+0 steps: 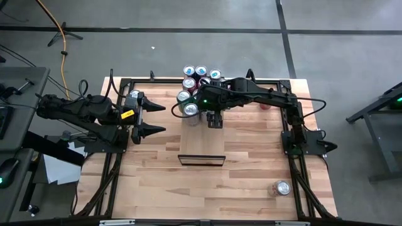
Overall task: Place canned beverage on shelf
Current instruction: Put the top red silver soda on the shelf
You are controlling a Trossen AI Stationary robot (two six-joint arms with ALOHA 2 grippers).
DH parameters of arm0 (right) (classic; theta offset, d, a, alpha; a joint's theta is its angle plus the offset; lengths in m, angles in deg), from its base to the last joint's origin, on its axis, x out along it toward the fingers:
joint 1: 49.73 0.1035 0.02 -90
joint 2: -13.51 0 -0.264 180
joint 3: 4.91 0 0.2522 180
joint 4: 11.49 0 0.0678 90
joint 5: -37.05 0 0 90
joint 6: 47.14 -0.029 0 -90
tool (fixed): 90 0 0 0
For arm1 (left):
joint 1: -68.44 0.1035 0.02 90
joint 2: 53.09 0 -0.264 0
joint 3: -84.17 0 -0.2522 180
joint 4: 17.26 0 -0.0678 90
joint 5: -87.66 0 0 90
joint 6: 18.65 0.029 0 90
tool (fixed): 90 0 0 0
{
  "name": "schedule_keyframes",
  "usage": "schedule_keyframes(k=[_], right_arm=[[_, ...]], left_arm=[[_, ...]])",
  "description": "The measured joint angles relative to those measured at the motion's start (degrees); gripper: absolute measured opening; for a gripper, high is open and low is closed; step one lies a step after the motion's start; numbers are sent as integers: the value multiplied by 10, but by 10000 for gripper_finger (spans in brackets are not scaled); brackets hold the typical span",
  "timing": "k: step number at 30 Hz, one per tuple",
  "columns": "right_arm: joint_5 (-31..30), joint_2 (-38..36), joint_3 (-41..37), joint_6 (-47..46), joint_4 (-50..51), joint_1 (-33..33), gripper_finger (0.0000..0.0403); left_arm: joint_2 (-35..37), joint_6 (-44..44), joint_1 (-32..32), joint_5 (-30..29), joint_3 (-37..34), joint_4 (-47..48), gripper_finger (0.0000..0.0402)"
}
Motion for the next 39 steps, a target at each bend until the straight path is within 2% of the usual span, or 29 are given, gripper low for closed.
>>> schedule_keyframes(k=[19,24,28,33,39], right_arm=[[28,0,1,-2,-2,0,292],[31,-1,1,-11,-2,0,294],[40,-2,2,-13,-4,0,323],[65,-3,2,-12,4,0,387],[89,-8,5,-4,4,0,387]], left_arm=[[0,-1,0,0,0,0,333],[0,-25,0,0,0,0,333],[0,-25,0,0,0,0,333],[0,-25,0,0,0,0,333],[0,-25,0,0,0,0,333]])
